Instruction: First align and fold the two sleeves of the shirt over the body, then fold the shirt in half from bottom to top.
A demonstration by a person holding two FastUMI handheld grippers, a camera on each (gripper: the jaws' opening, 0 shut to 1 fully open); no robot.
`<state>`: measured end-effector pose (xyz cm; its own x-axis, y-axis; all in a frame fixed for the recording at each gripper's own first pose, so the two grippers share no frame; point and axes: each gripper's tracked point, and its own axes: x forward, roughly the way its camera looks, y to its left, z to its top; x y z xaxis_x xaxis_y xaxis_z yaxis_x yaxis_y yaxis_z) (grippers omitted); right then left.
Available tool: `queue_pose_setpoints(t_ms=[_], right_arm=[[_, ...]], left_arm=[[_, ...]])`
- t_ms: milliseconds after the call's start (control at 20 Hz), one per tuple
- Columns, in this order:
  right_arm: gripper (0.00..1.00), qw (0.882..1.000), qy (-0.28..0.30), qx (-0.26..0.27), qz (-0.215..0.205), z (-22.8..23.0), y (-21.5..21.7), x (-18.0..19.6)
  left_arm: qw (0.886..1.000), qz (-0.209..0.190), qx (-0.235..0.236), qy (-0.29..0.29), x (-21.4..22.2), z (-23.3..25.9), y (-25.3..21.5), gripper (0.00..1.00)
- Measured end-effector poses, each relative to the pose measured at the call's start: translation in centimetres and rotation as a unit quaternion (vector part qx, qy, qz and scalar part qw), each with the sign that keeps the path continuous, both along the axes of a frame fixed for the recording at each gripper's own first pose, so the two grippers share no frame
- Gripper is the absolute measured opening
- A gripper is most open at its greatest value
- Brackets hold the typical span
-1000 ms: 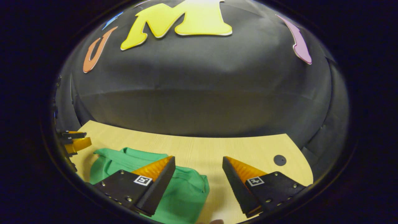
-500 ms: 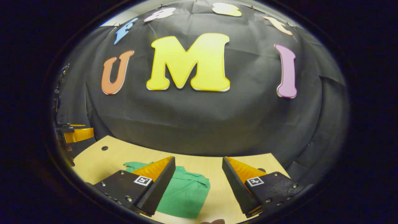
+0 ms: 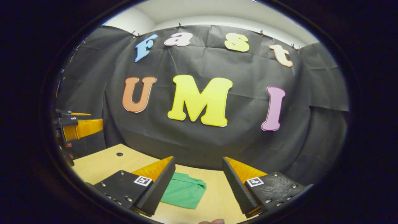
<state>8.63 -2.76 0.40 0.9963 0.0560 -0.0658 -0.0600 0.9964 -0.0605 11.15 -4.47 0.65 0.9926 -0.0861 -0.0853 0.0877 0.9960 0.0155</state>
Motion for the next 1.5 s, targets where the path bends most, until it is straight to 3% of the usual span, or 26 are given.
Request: queue_pose_setpoints(t_ms=[250,500,700,1000,1050,1100,1200,1250,1500], right_arm=[[0.94,0.999,0.012,0.035,-0.003,-0.8,0.6,-4.2],[0.94,0.999,-0.019,0.031,-0.024,0.7,-0.2,-5.4],[0.94,0.997,-0.046,0.044,-0.04,2.0,-0.1,-5.5],[0.94,0.997,-0.042,0.047,-0.042,2.0,-0.1,-5.5],[0.94,0.997,-0.04,0.051,-0.041,1.8,-0.1,-5.4],[0.94,0.997,-0.036,0.054,-0.04,1.6,-0.2,-5.3],[0.94,0.997,-0.032,0.055,-0.041,1.5,-0.2,-5.4],[0.94,0.997,-0.032,0.057,-0.042,1.6,-0.4,-5.3],[0.94,0.996,-0.035,0.061,-0.047,1.5,-0.5,-4.4]], left_arm=[[0.999,0.004,0.031,-0.008,-3.1,-0.2,-0.6,0.98],[0.999,0.039,0.016,0.006,-4.2,-0.6,0.6,0.98],[0.999,0.044,0.014,0.005,-3.9,-0.3,0.7,0.98],[0.999,0.028,0.033,-0.014,-3.6,0.5,-0.4,1.0],[0.999,0.025,0.036,-0.014,-3.5,0.6,-0.7,0.98],[0.999,0.023,0.039,-0.014,-3.3,0.5,-0.8,0.9],[0.999,0.021,0.041,-0.017,-3.3,0.8,-1.0,0.9],[0.999,0.02,0.042,-0.016,-3.2,0.7,-1.1,0.98],[0.999,0.021,0.045,-0.014,-2.7,0.7,-0.9,0.98]])
